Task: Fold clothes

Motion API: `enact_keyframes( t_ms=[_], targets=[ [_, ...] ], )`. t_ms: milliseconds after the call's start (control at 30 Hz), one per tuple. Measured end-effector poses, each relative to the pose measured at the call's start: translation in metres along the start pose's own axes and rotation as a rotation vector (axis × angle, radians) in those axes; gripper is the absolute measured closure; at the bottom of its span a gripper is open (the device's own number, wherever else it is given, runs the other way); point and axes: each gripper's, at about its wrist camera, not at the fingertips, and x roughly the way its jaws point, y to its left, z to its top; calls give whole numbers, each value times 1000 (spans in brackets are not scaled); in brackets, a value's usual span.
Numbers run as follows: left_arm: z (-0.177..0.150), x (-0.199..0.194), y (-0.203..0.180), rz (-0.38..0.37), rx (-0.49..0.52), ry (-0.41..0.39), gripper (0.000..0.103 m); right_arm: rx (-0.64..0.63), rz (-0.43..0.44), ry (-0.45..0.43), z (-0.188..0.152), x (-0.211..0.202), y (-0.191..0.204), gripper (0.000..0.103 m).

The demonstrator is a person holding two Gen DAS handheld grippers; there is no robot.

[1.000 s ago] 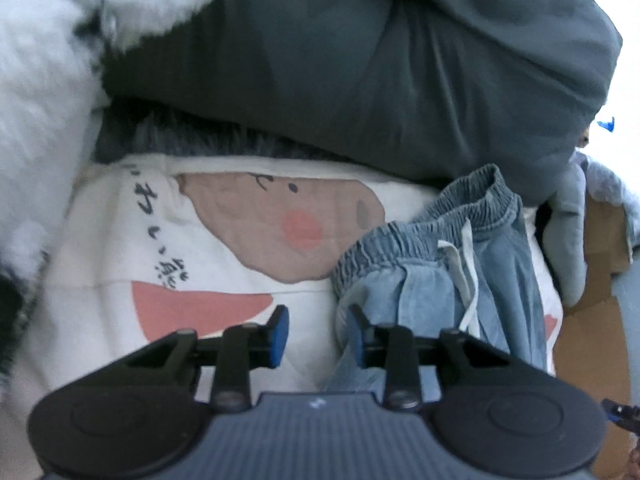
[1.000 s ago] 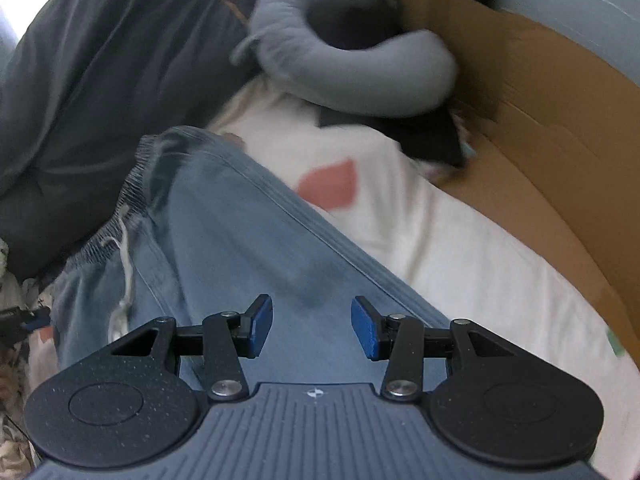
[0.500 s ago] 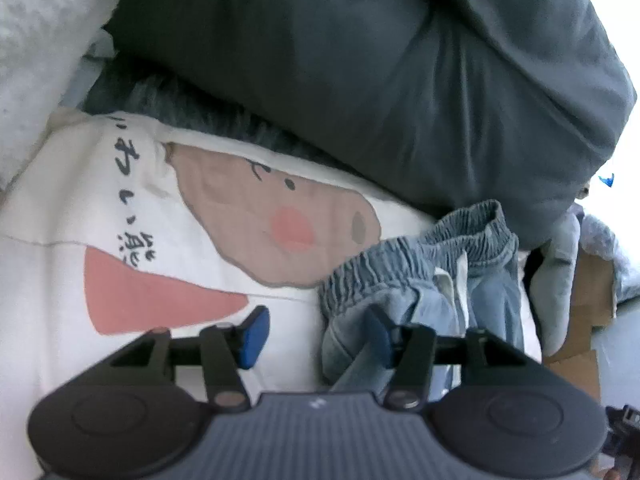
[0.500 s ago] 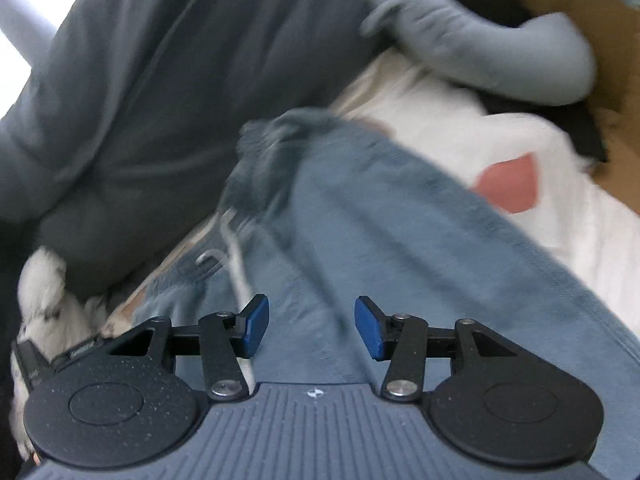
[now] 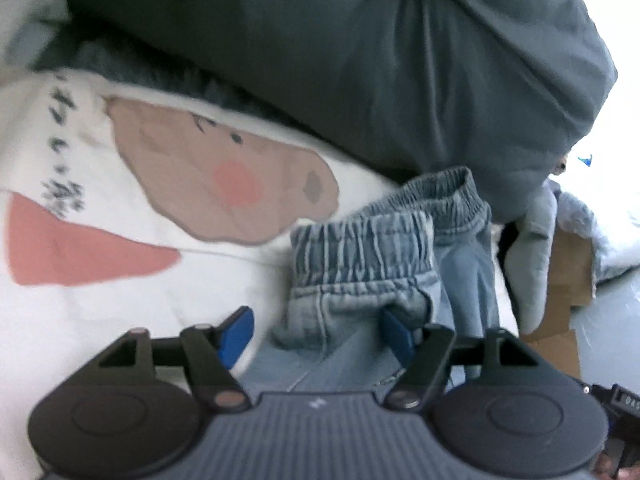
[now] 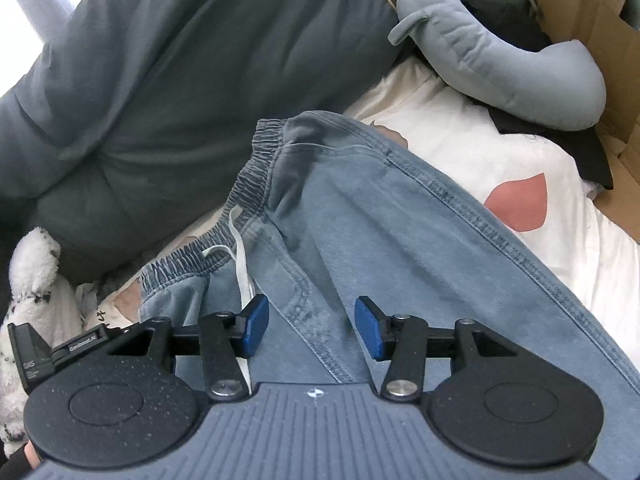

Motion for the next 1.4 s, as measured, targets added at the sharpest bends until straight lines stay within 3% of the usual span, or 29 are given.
enact_keyframes(
  t_ms=[167,233,300,367,567,733,867,1033,1100,1233,1300,1400],
  targets=[
    [4,15,7,-41,-39,33,32,-2,3,-7,2,-4,-1,48],
    [6,16,14,-75,-76,46,41,-10,4,-10,1,-5,-3,48],
    [7,15,18,-82,-96,65,64,-26,-3,-8,0,-3,-5,48],
    [10,12,19,-69,-98,73,78,-42,-13,-4,-1,-1,-7,48],
    [24,-15,23,-12,-96,17,88,-30,-5,4,6,11,-9,48],
    [39,-47,15,74,1,-22,89,-43,-9,-7,17,23,-12,48],
    [45,-61,9,89,43,-37,89,-39,-37,-12,41,38,-12,48],
    [48,-73,1,157,110,-51,89,-142,-39,-29,78,61,-2,48],
    [49,-64,7,146,86,-2,89,-185,-46,-23,89,74,-1,48],
    [43,-56,19,148,50,20,84,-287,-72,1,103,103,0,48],
    [41,-51,25,150,32,29,74,-340,-79,19,109,116,1,48],
    [37,-45,35,152,5,42,66,-405,-83,29,118,130,5,48]
  ],
)
